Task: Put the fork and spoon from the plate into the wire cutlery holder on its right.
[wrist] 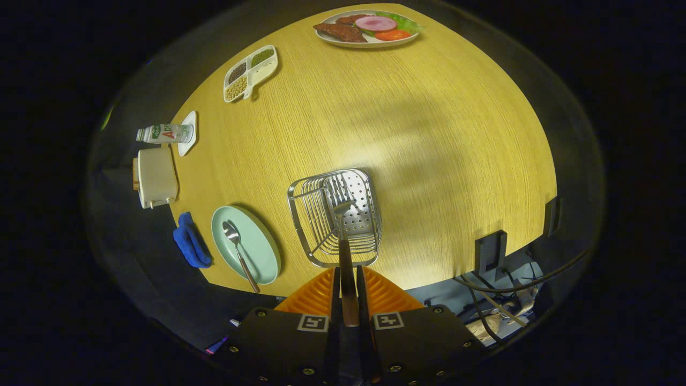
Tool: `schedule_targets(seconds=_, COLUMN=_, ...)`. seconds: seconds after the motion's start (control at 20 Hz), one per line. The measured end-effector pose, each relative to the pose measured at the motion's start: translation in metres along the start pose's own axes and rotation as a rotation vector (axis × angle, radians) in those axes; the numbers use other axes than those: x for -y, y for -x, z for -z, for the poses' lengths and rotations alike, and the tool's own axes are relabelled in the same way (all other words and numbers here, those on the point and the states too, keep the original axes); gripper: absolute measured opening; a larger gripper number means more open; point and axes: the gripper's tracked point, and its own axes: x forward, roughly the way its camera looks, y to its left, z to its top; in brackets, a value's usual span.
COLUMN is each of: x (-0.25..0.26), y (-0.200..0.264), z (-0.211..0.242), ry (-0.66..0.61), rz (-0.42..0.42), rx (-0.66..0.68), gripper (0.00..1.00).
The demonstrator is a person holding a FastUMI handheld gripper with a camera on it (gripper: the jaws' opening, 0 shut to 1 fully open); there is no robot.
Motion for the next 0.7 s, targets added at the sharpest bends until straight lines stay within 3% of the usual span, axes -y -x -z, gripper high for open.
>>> schedule_targets(seconds=0.45, x=-0.008, y=0.038, z=0.002, ry=0.017, rz=-0.04, rx=0.122, gripper=0.16)
schedule_targets(seconds=0.7, x=-0.047, y=0.061, z=0.004, ry=0.037, rz=-0.13, rx=0.208, gripper=0.16)
